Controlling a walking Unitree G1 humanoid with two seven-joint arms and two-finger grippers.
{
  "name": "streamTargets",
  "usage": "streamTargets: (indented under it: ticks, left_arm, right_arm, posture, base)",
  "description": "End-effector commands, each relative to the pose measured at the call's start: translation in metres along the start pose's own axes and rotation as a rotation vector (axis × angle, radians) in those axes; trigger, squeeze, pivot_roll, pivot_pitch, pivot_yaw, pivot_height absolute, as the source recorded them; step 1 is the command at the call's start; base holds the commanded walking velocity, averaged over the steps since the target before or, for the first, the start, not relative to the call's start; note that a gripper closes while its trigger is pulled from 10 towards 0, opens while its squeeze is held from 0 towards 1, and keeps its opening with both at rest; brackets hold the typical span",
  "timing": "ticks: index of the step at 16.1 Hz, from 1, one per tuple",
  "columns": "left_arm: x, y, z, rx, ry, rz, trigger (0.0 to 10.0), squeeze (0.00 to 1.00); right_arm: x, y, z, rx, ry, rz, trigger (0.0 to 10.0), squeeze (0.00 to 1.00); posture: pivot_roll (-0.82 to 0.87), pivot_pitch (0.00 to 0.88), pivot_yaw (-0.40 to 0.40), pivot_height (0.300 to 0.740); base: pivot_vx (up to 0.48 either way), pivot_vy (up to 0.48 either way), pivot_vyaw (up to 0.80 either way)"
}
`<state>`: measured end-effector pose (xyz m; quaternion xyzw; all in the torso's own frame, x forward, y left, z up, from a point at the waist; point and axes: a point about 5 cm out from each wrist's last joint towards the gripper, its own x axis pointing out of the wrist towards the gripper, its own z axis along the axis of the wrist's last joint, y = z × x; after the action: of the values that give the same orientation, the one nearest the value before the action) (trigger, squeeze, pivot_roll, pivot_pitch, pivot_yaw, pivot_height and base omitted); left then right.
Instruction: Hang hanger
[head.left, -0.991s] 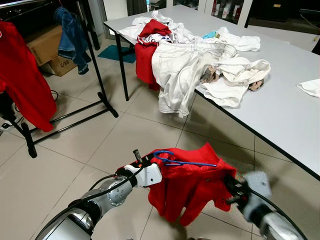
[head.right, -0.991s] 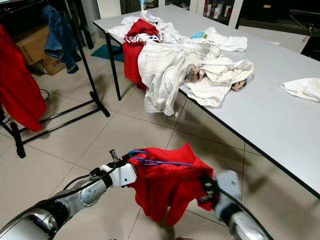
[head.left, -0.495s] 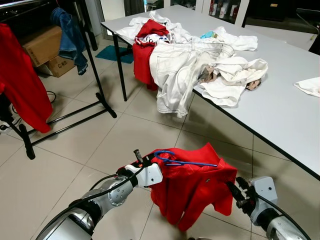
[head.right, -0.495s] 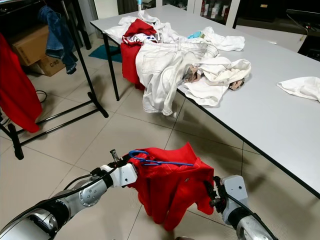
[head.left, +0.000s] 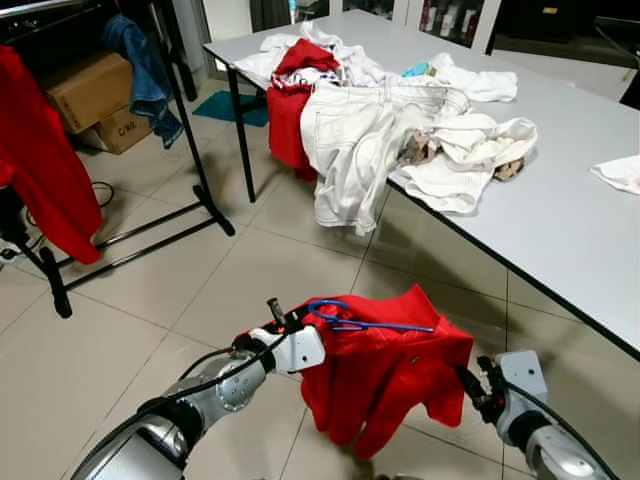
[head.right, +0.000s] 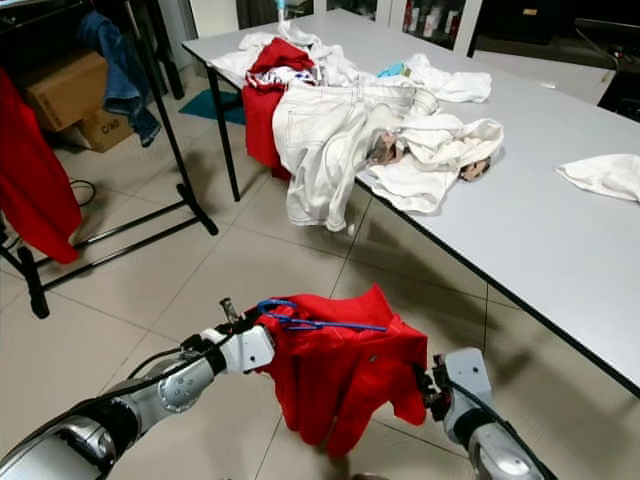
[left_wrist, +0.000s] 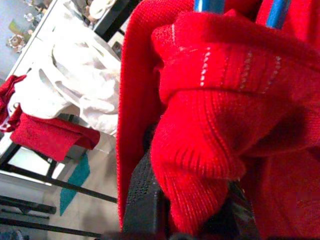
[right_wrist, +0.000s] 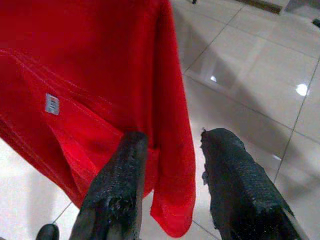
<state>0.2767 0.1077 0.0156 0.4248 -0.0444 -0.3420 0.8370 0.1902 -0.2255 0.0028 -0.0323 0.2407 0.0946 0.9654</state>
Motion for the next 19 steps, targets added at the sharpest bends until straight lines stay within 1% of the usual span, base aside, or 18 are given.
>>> streamTargets:
  ticks: [1, 4, 6, 8, 9, 10, 12, 13, 14, 19]
  left_arm:
    - [0.005, 0.009, 0.005, 0.012, -0.024, 0.028, 10.0, 0.0]
    - [0.005, 0.008, 0.005, 0.014, -0.025, 0.025, 10.0, 0.0]
    - [0.006, 0.009, 0.005, 0.016, -0.026, 0.025, 10.0, 0.0]
    - [0.005, 0.009, 0.005, 0.015, -0.025, 0.025, 10.0, 0.0]
    - [0.005, 0.008, 0.005, 0.016, -0.025, 0.024, 10.0, 0.0]
    - [0.005, 0.009, 0.005, 0.016, -0.024, 0.023, 10.0, 0.0]
    - [0.005, 0.009, 0.005, 0.016, -0.025, 0.023, 10.0, 0.0]
    - [0.005, 0.009, 0.005, 0.016, -0.026, 0.023, 10.0, 0.0]
    - [0.006, 0.009, 0.006, 0.017, -0.028, 0.023, 10.0, 0.0]
    - [0.007, 0.009, 0.006, 0.017, -0.028, 0.02, 10.0, 0.0]
  right_arm:
    - [0.003, 0.002, 0.002, 0.019, -0.012, 0.008, 10.0, 0.0]
    - [0.009, 0.004, 0.01, 0.032, -0.049, 0.025, 10.0, 0.0]
    - [0.013, -0.001, 0.011, 0.026, -0.046, 0.002, 10.0, 0.0]
    - [0.013, -0.002, 0.018, 0.043, -0.095, 0.01, 10.0, 0.0]
    - [0.011, 0.001, 0.025, 0.057, -0.154, 0.052, 0.0, 0.0]
    - [0.008, 0.005, 0.03, 0.068, -0.204, 0.093, 0.0, 0.0]
    - [0.004, 0.008, 0.035, 0.082, -0.262, 0.138, 0.0, 0.0]
    - [0.004, 0.009, 0.036, 0.084, -0.273, 0.145, 0.0, 0.0]
    - [-0.001, 0.011, 0.037, 0.088, -0.307, 0.179, 0.0, 0.0]
    - [-0.006, 0.014, 0.037, 0.078, -0.345, 0.236, 0.0, 0.0]
  posture:
    - [-0.17, 0.0, 0.047, 0.74]
    - [-0.16, 0.0, 0.048, 0.74]
    - [-0.16, 0.0, 0.046, 0.74]
    - [-0.16, 0.0, 0.047, 0.74]
    - [-0.16, 0.0, 0.048, 0.74]
    - [-0.16, 0.0, 0.05, 0.74]
    - [-0.17, 0.0, 0.051, 0.74]
    - [-0.17, 0.0, 0.051, 0.74]
    - [-0.17, 0.0, 0.052, 0.74]
    - [-0.17, 0.0, 0.053, 0.74]
  base:
    - [0.0, 0.0, 0.0]
    - [0.0, 0.0, 0.0]
    - [0.0, 0.0, 0.0]
    - [0.0, 0.0, 0.0]
    - [0.0, 0.0, 0.0]
    - [0.0, 0.0, 0.0]
    - [0.0, 0.0, 0.0]
    - [0.0, 0.0, 0.0]
    - [0.0, 0.0, 0.0]
    - [0.0, 0.0, 0.0]
